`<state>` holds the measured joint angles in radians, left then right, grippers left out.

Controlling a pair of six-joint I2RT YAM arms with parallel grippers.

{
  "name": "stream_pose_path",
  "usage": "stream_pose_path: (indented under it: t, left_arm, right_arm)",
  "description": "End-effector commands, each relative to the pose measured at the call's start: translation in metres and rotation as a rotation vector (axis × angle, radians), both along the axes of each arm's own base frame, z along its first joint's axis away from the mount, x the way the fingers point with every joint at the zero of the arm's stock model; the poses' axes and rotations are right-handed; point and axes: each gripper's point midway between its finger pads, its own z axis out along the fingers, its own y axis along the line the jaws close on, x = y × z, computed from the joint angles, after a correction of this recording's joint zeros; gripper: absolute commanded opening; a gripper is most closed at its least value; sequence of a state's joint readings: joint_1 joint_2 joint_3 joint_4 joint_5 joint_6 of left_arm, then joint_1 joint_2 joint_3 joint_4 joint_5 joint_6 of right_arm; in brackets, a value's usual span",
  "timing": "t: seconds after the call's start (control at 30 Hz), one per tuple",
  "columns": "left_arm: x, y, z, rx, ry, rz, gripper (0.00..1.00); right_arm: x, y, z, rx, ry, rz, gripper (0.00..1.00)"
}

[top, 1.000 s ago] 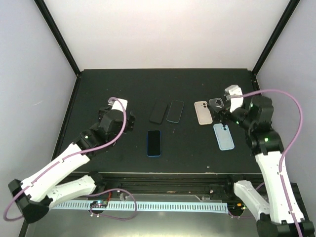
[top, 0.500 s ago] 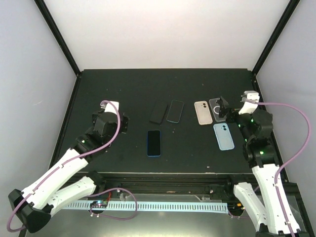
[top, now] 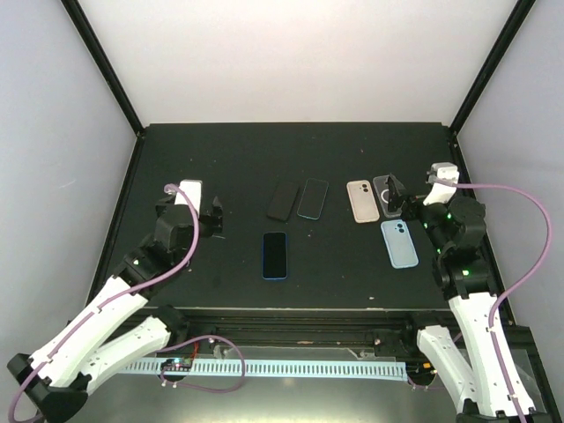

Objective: Take the phone out of the phone case

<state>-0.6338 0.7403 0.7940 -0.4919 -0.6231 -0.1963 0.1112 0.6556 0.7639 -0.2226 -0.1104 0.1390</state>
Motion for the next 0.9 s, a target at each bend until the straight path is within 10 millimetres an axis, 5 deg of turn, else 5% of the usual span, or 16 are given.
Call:
stream_pose_path:
  t: [0.0, 0.87]
  left_arm:
    - [-0.003, 0.0038, 0.02, -0.045, -0.084, -0.002, 0.99]
    - [-0.0033, 0.0021, 0.0161, -0.034, -0.075, -0.016, 0.99]
  right_arm:
    - [0.0019, -0.005, 0.0042, -0.018, -0.036, -0.022, 1.0]
    - [0.002, -0.0031, 0.0013, 0.012, -0.017, -0.003, 1.0]
